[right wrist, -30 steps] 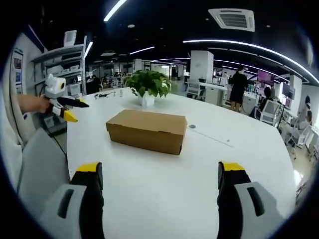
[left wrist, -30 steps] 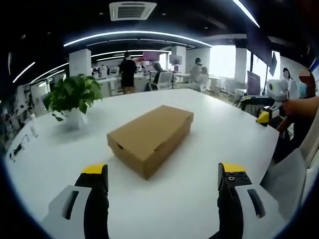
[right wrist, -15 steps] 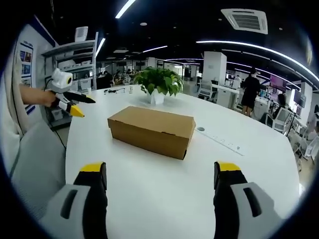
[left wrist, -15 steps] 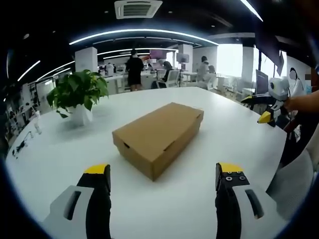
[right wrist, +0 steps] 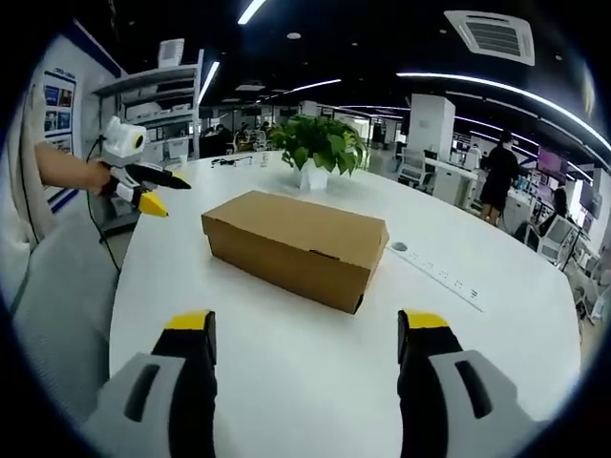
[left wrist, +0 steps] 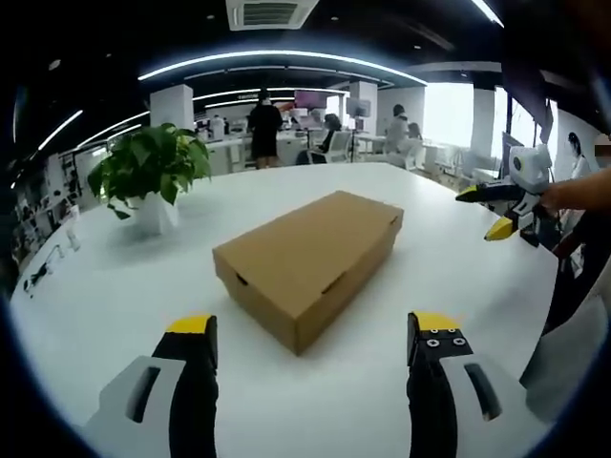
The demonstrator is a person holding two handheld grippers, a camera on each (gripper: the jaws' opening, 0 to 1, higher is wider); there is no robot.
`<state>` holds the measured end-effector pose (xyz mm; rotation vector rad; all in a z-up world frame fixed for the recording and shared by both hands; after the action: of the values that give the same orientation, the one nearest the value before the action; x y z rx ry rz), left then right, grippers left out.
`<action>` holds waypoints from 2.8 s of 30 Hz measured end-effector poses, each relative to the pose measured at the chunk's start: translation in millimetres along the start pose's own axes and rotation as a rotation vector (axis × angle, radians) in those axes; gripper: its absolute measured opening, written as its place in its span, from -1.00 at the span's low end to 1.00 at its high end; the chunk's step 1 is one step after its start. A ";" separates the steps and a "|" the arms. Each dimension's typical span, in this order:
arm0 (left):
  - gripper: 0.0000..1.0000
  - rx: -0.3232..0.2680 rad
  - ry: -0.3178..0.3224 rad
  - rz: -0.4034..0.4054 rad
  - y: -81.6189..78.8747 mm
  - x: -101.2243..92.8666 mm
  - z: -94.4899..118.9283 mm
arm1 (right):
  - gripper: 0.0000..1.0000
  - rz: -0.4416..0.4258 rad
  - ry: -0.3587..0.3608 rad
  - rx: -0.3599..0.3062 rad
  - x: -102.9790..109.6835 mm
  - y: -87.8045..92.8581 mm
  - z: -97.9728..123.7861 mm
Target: Operate the shoe box by opening the lid, removing the specified soft item, and placing it in the target area until the item is outside and the box remains undamaged.
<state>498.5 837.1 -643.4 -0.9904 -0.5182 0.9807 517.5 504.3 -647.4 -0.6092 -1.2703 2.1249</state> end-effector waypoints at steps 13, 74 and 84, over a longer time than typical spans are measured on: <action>0.55 0.029 -0.016 0.006 5.5 3.9 -30.7 | 0.29 0.011 -0.010 0.012 -14.7 -2.6 -35.8; 0.23 0.097 -0.108 0.050 19.6 18.8 -93.9 | -0.09 -0.006 -0.110 0.109 -51.9 -8.9 -130.5; 0.20 0.116 -0.088 0.041 20.9 19.4 -88.6 | -0.10 -0.024 -0.080 0.103 -40.0 -5.9 -122.6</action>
<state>565.2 817.9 -705.4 -0.8600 -0.5092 1.0828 626.8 556.1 -692.8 -0.4677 -1.1954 2.1992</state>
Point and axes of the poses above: the point that each gripper's makers call its tool centre point, and the gripper's own axes: z roughly backward along the fingers, x roughly to its left, y roughly out of its underside, the point moved 5 cm from there along z, roughly backward along the fingers, and after that the axes turned 2 degrees about z, right-handed, at the moved point
